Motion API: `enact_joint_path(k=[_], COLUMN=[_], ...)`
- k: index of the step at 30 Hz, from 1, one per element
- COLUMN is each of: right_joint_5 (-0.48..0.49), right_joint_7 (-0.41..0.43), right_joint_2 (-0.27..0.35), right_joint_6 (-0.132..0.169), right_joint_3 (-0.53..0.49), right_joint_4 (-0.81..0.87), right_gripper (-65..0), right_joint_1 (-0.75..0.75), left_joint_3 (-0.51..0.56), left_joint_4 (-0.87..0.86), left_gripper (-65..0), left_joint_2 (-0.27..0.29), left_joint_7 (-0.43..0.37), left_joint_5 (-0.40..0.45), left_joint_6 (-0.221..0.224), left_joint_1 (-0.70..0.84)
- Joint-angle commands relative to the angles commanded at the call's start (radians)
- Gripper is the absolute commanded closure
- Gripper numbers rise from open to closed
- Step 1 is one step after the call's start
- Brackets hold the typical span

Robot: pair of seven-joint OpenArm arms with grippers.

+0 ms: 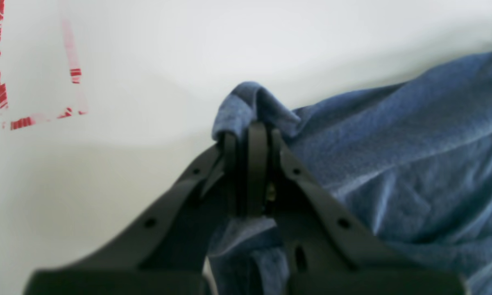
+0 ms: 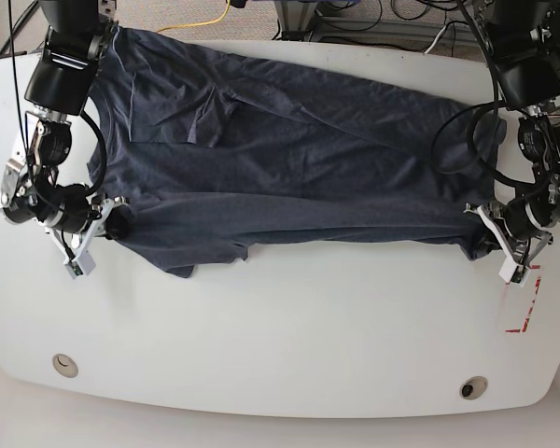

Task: Layout the t-shirt on the table in an organized manner, then fold the t-shirt properly
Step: 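Pull the hem with both grippers to straighten the t-shirt, then lift the hem with both grippers and fold it over toward the collar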

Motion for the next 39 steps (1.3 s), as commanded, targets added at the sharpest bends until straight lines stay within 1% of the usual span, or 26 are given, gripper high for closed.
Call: enact_joint_path(k=[4,7,12,16,17,19,20,23,26,30,32,37,39], right_joint_5=[0.0,0.0,0.0,0.0,0.0,0.0,0.0,0.0,0.0,0.0,0.0,-0.006,-0.008], right_joint_7=[-0.051,-0.051,-0.051,-0.051,-0.051,-0.051,-0.051,-0.051,-0.051,-0.051,-0.051,-0.051,-0.051], right_joint_2=[-0.025,-0.029,-0.034,-0.038,-0.049,-0.055,-0.061,-0.075,-0.094,-0.095,-0.097,-0.098,-0.097], right_joint_6=[0.0,0.0,0.0,0.0,0.0,0.0,0.0,0.0,0.0,0.0,0.0,0.0,0.0], right_joint_3=[0.054,0.064,0.068,0.069,0.069,0.071,0.08,0.1,0.104,0.104,0.106,0.106,0.106], right_joint_4=[0.121,0.187,0.256,0.304,0.313,0.328,0.344,0.367,0.373,0.373,0.371,0.371,0.371], right_gripper=[-3.6,-3.6,-3.6,-3.6,-3.6,-3.6,-3.6,-3.6,-3.6,-3.6,-3.8,-4.3,-6.2], right_joint_1=[-0.074,-0.13,-0.209,-0.276,-0.293,-0.316,-0.334,-0.371,-0.397,-0.42,-0.428,-0.416,-0.394], left_joint_3=[0.0,0.0,0.0,0.0,0.0,0.0,0.0,0.0,0.0,0.0,0.005,0.006,0.006], left_joint_4=[0.025,0.049,0.086,0.112,0.117,0.118,0.118,0.118,0.118,0.118,0.118,0.117,0.117], left_gripper=[0.0,0.0,0.0,0.0,0.0,0.0,0.0,0.0,0.0,0.0,0.0,0.0,0.0], left_joint_2=[-0.005,-0.023,-0.026,-0.028,-0.029,-0.035,-0.048,-0.057,-0.061,-0.063,-0.083,-0.091,-0.091], left_joint_7=[0.0,0.0,0.003,0.052,0.072,0.097,0.109,0.127,0.146,0.153,0.155,0.155,0.155], left_joint_5=[0.0,0.0,0.0,0.0,0.0,0.002,0.002,0.005,0.005,0.006,0.006,0.006,0.006], left_joint_6=[-0.002,-0.002,-0.002,-0.003,-0.006,-0.026,-0.045,-0.045,-0.045,-0.045,-0.045,-0.045,-0.045], left_joint_1=[0.038,0.072,0.115,0.14,0.14,0.141,0.143,0.143,0.143,0.143,0.143,0.143,0.143])
